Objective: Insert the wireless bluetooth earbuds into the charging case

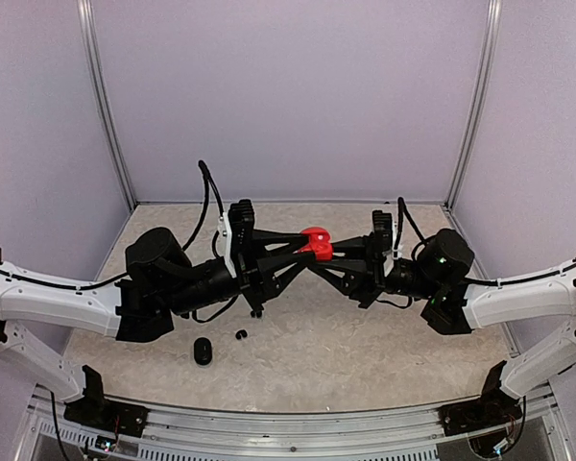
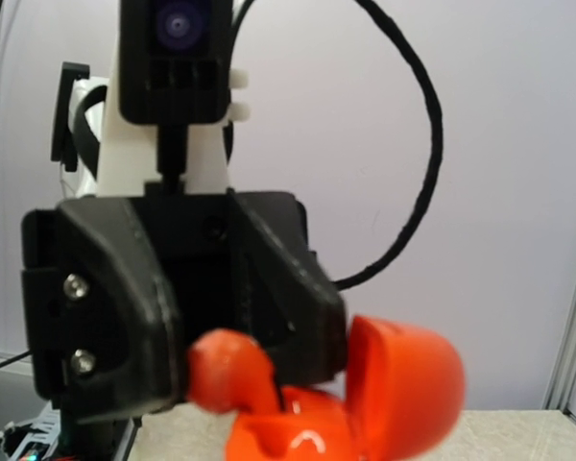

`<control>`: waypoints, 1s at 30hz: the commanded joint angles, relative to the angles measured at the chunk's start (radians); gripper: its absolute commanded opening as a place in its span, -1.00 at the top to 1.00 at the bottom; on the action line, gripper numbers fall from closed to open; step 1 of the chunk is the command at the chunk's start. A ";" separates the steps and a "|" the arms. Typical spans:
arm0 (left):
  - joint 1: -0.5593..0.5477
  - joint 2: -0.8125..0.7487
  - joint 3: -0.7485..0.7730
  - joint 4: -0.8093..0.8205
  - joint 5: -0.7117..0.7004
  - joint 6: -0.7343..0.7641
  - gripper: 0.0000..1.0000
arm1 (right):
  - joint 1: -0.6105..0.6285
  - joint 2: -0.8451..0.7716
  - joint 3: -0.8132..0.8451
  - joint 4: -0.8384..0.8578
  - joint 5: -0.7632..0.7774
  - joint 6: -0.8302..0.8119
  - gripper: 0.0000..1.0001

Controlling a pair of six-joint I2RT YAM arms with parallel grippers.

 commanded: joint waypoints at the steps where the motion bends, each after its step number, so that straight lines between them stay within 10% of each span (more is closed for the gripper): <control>1: 0.004 -0.018 -0.010 -0.079 -0.074 0.030 0.33 | 0.014 -0.009 0.001 0.069 -0.019 -0.004 0.69; 21: 0.001 -0.058 -0.061 -0.039 -0.125 0.014 -0.18 | 0.012 -0.025 -0.016 0.006 0.092 -0.032 0.73; 30: 0.001 -0.038 -0.040 -0.027 -0.190 -0.046 -0.08 | 0.014 -0.042 -0.022 -0.034 0.169 -0.061 0.75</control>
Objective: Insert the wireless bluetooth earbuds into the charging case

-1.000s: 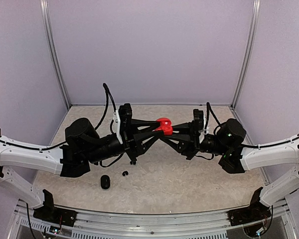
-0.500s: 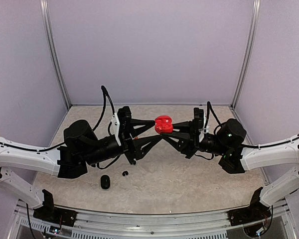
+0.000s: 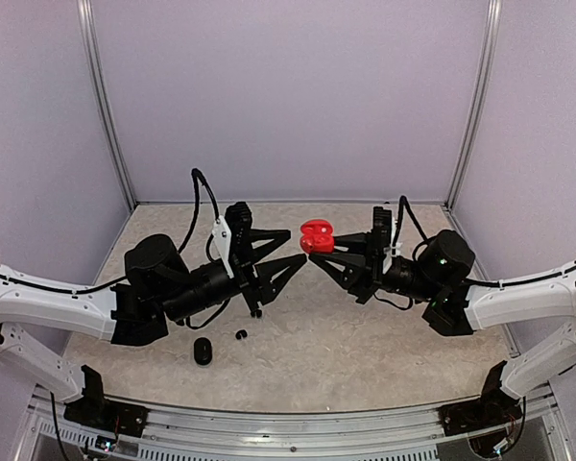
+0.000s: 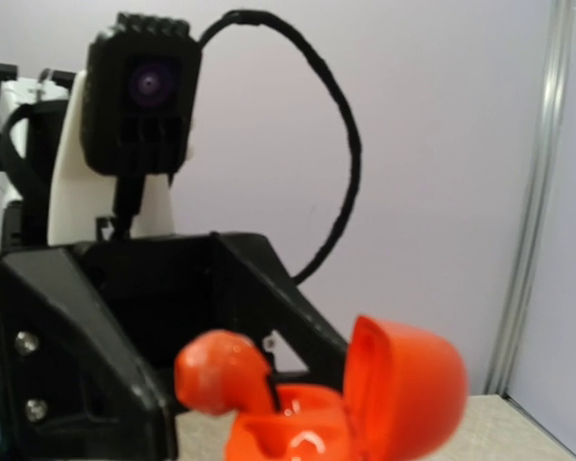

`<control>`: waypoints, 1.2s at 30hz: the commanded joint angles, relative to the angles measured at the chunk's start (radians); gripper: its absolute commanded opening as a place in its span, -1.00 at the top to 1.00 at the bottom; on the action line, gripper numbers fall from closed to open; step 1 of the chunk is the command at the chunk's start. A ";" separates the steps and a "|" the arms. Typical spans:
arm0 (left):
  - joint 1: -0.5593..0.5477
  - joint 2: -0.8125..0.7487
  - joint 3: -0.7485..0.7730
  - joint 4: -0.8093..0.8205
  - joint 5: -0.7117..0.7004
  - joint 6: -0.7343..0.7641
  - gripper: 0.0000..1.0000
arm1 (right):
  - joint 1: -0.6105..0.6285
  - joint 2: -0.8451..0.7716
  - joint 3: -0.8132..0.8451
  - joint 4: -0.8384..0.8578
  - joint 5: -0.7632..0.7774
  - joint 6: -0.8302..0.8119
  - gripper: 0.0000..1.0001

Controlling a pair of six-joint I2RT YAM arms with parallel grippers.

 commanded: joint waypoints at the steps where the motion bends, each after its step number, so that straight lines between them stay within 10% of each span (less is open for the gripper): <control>1: 0.002 0.000 0.014 0.022 -0.025 -0.033 -0.08 | 0.011 -0.032 -0.011 -0.019 0.058 -0.025 0.75; 10: 0.002 0.019 0.043 0.013 -0.011 -0.036 -0.05 | 0.011 -0.040 -0.013 -0.058 0.130 -0.051 0.77; 21: -0.006 0.041 0.083 0.009 0.012 -0.022 0.64 | 0.018 -0.045 -0.007 -0.094 0.165 -0.088 0.77; 36: -0.005 0.072 0.108 -0.028 -0.020 -0.038 0.49 | 0.020 -0.054 -0.011 -0.082 0.134 -0.090 0.77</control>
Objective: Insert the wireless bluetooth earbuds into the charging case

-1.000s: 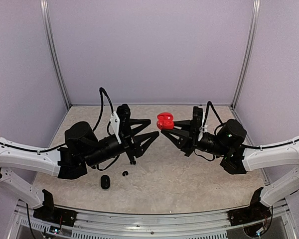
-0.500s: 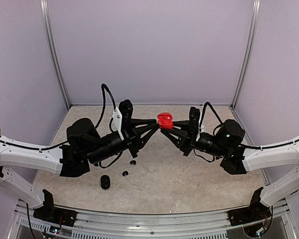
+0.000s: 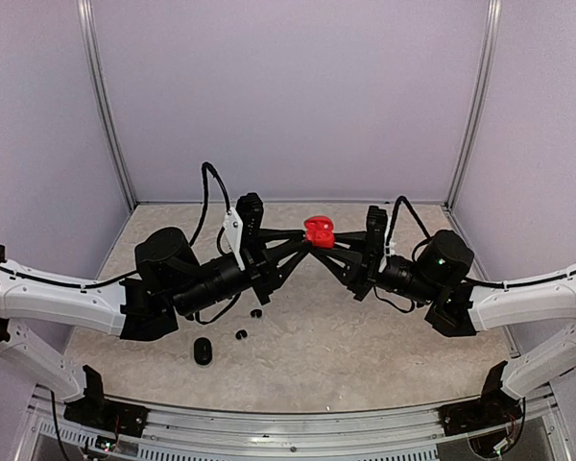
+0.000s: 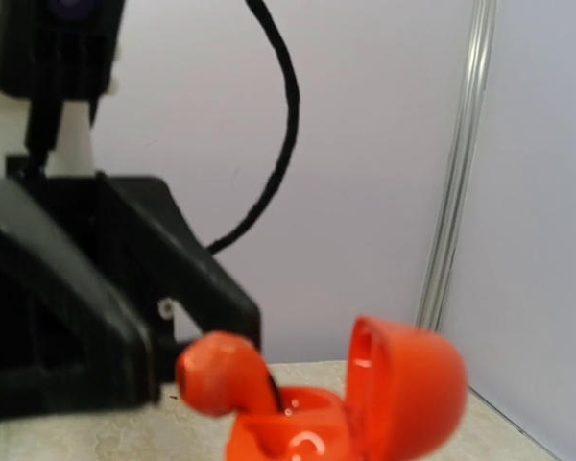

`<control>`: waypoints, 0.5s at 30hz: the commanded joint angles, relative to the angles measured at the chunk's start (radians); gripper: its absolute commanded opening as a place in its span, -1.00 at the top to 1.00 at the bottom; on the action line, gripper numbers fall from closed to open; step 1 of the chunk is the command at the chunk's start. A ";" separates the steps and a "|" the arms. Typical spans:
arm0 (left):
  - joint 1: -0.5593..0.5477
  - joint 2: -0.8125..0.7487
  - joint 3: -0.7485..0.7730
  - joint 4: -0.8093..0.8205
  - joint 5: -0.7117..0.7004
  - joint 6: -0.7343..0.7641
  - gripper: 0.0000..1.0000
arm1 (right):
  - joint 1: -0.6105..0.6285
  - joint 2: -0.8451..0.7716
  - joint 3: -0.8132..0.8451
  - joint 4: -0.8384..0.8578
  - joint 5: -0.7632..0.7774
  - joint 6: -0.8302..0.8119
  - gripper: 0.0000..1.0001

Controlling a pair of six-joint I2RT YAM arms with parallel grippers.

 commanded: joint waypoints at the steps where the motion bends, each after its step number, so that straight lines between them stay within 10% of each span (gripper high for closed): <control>1: -0.003 0.017 0.037 -0.020 -0.019 -0.004 0.49 | 0.011 -0.026 -0.009 0.018 -0.023 -0.007 0.77; 15: 0.037 0.007 0.026 -0.024 -0.027 -0.044 0.56 | 0.011 -0.033 -0.016 0.024 -0.037 -0.007 0.77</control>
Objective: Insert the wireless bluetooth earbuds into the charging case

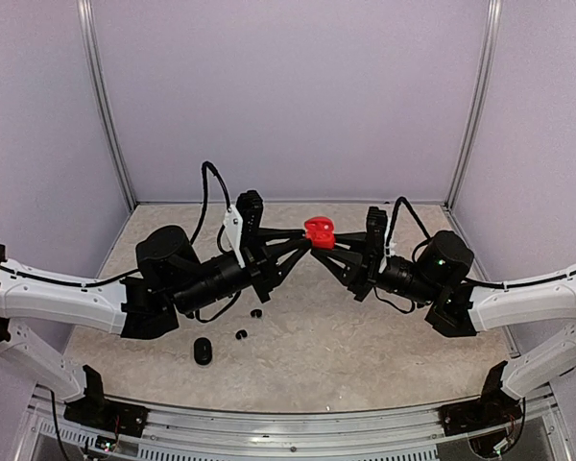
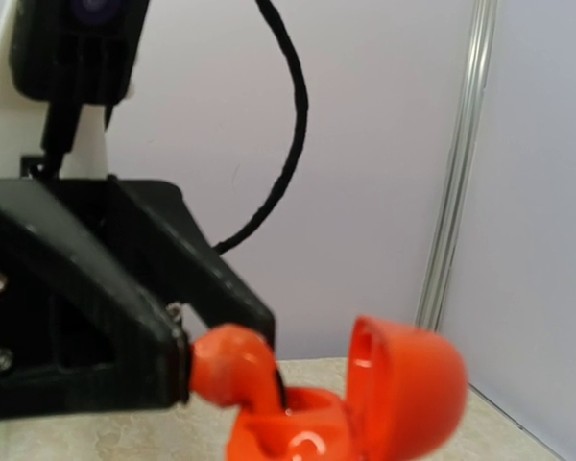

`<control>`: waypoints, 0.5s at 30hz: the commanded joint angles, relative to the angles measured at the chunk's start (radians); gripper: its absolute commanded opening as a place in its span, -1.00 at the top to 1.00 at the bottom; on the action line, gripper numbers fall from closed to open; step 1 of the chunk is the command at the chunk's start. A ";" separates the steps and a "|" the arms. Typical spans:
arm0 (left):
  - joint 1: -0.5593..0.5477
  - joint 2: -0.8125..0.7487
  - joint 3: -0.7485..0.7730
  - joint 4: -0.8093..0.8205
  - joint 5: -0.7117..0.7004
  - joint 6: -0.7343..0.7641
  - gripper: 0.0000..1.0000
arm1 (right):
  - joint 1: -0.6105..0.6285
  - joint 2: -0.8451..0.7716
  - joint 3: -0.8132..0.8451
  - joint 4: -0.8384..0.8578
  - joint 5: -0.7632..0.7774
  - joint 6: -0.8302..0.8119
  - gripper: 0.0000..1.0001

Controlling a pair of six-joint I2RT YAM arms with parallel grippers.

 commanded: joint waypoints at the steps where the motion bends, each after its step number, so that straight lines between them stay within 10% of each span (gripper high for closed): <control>1: 0.022 -0.001 0.021 -0.018 -0.032 -0.017 0.52 | 0.009 -0.031 -0.012 0.024 -0.031 -0.007 0.77; 15: 0.026 0.001 0.017 -0.027 -0.034 -0.011 0.79 | 0.010 -0.029 -0.013 0.030 -0.033 -0.002 0.77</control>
